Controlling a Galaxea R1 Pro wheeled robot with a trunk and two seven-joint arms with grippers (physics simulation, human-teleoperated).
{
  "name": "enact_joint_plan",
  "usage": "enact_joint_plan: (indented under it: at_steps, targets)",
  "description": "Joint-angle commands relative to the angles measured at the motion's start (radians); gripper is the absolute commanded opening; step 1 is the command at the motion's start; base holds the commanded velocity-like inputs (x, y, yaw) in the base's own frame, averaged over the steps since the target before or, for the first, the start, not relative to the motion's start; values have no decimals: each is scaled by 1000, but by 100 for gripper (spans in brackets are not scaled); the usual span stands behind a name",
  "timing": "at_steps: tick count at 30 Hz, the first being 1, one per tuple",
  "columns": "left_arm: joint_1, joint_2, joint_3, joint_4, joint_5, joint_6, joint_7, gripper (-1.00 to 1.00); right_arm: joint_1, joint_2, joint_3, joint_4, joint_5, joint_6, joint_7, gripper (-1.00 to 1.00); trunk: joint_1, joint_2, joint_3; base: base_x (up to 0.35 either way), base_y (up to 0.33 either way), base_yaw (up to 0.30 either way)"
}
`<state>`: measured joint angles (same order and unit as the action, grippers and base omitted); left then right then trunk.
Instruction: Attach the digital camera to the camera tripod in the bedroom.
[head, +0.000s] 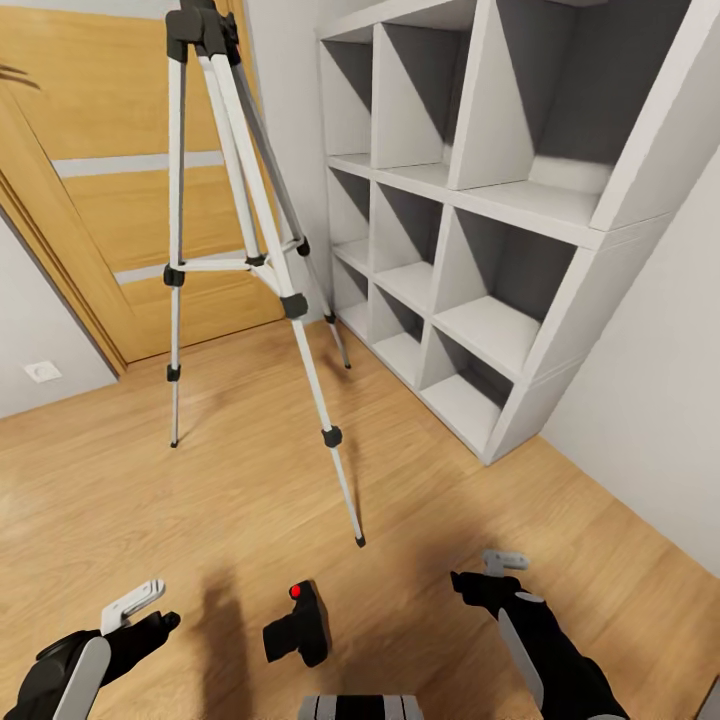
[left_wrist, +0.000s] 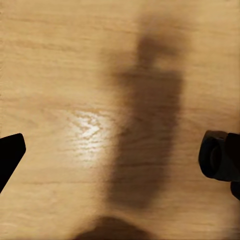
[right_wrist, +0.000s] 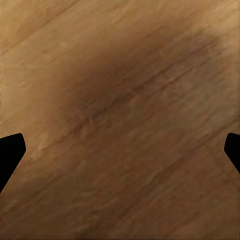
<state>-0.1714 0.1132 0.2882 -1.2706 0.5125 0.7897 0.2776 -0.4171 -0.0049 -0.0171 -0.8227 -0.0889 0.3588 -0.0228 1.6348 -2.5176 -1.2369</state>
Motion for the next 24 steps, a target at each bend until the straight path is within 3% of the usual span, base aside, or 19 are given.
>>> enact_joint_plan:
  at_steps: [1, 13, 19, 24]
  targets:
    - [0, 0, 0, -1, 11, 3, 8, 100, 0, 0, 0, -1, -9, 5, -3, 100, 0, 0, -1, 0, 0, 0]
    - [0, 1, 3, -17, 9, -6, 21, 100, 0, 2, 1, 4, -12, 5, -3, 100, 0, 0, -1, 0, 0, 0]
    - [0, -19, 4, -13, 10, -13, 27, 100, 0, 2, 2, 7, -12, 5, -3, 100, 0, 0, -1, 0, 0, 0]
    - [0, -21, 3, -11, 12, -12, 28, 100, 0, 2, 1, 7, -11, 5, -3, 100, 0, 0, -1, -1, 0, 0]
